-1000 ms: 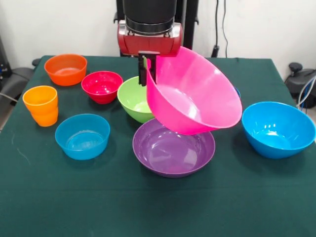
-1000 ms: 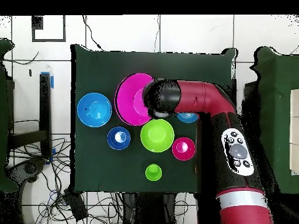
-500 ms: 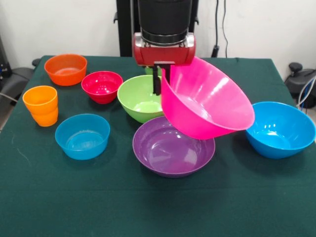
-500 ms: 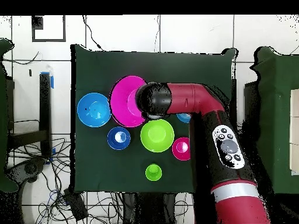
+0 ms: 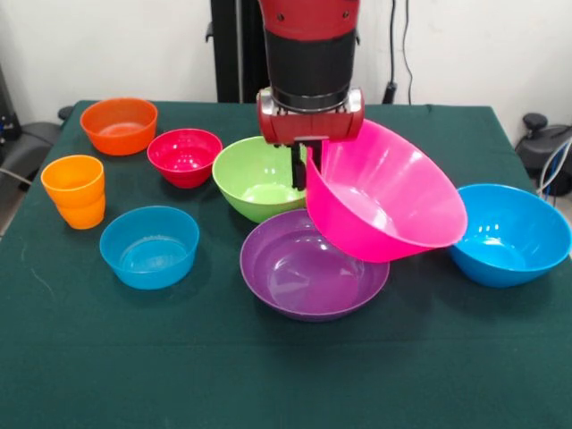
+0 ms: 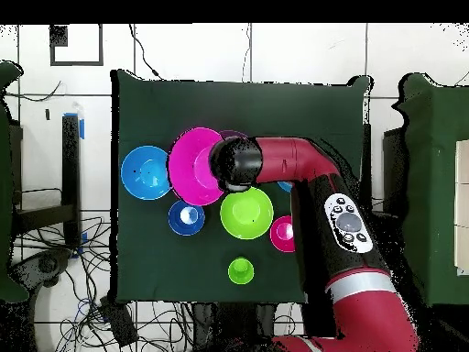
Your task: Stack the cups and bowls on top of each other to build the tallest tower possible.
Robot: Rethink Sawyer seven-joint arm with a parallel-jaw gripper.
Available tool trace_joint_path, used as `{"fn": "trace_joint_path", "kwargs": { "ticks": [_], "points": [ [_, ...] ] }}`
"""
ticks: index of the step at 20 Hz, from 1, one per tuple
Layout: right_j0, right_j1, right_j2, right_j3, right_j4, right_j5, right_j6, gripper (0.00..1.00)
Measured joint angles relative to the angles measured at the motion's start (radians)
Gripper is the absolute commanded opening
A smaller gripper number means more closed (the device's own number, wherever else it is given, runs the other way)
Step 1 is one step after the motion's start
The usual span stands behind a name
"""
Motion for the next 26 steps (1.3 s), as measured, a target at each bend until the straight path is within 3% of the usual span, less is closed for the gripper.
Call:
{"fn": "trace_joint_path", "kwargs": {
  "ticks": [26],
  "points": [
    [-0.073, 0.09, 0.079, -0.003, -0.106, -0.026, 0.0, 0.0]
  ]
}}
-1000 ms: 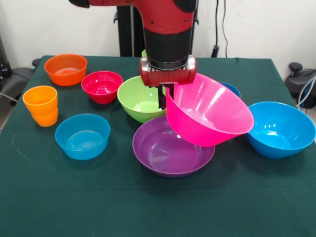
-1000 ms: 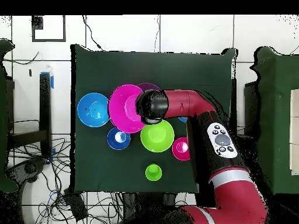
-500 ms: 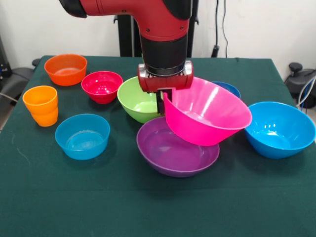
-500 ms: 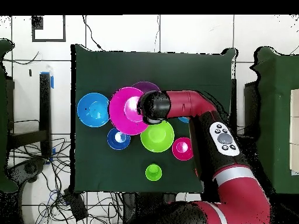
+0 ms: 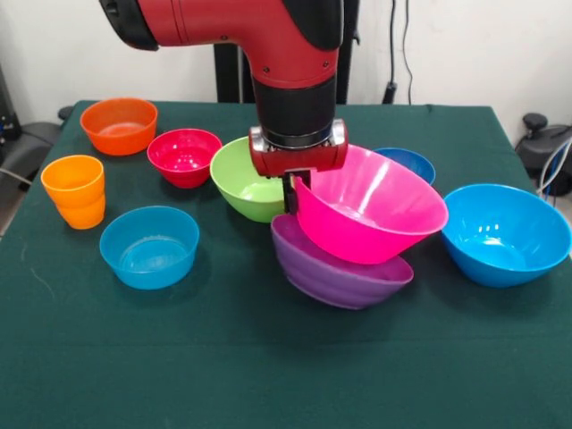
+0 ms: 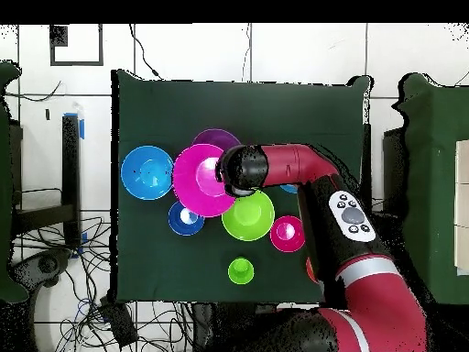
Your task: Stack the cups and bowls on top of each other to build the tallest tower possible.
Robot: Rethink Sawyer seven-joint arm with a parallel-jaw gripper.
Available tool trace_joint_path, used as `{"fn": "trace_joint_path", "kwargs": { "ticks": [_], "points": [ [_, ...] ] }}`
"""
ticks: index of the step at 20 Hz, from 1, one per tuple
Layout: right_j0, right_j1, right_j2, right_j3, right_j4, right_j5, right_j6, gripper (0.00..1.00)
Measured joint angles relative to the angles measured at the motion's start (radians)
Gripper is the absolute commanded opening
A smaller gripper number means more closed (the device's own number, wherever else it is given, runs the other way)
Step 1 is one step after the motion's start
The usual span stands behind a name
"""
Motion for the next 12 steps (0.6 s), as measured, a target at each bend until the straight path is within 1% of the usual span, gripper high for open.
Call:
{"fn": "trace_joint_path", "kwargs": {
  "ticks": [6, 12],
  "points": [
    [0.0, 0.001, 0.024, -0.018, -0.013, 0.009, 0.0, 0.0],
    [-0.001, -0.018, 0.052, -0.046, -0.015, 0.07, 0.0, 0.0]
  ]
}}
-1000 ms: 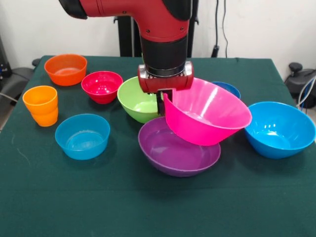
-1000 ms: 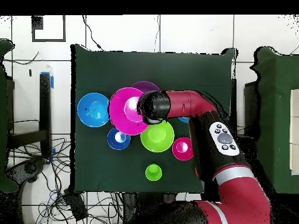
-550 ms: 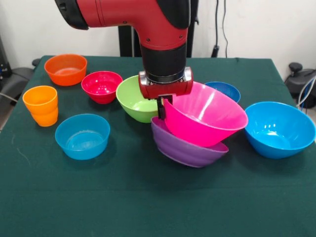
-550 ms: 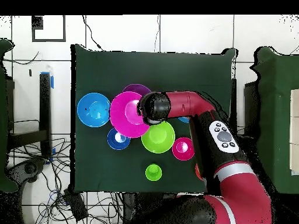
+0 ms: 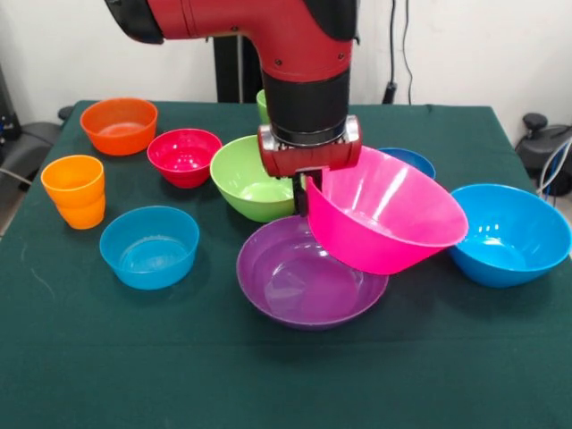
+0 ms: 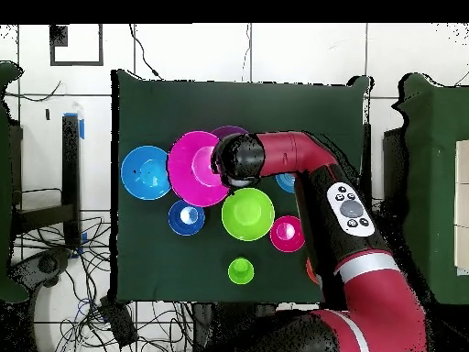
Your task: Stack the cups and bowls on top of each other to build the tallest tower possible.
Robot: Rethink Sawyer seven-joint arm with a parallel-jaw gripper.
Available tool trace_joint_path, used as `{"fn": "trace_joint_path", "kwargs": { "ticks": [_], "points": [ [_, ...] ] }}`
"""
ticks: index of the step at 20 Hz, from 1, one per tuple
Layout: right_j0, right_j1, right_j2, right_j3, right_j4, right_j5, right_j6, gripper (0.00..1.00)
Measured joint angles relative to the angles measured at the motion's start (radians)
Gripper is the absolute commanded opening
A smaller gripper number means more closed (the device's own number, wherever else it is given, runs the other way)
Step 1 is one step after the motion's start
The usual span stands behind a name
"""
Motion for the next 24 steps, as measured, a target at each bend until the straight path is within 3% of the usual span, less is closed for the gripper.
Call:
{"fn": "trace_joint_path", "kwargs": {
  "ticks": [12, 24],
  "points": [
    [0.001, -0.059, 0.043, -0.006, 0.0, 0.045, 0.0, 0.0],
    [-0.003, -0.063, 0.069, -0.035, -0.002, 0.106, 0.0, 0.0]
  ]
}}
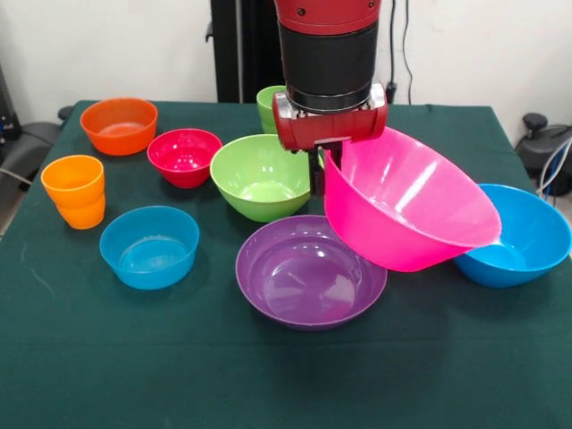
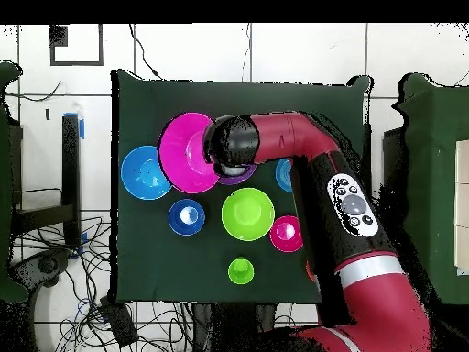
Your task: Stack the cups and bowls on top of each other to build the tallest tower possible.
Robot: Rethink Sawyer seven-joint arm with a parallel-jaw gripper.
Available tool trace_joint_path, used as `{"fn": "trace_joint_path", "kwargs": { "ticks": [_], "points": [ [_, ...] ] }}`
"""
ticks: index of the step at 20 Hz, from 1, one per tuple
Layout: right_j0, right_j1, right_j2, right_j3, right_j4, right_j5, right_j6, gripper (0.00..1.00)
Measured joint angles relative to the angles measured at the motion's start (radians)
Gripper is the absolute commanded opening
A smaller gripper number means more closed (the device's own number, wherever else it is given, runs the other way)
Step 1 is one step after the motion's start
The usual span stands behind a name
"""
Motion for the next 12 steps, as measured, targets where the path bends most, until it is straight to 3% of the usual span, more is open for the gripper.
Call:
{"fn": "trace_joint_path", "kwargs": {
  "ticks": [12],
  "points": [
    [-0.024, 0.035, 0.027, -0.051, -0.007, 0.032, 0.0, 0.0]
  ]
}}
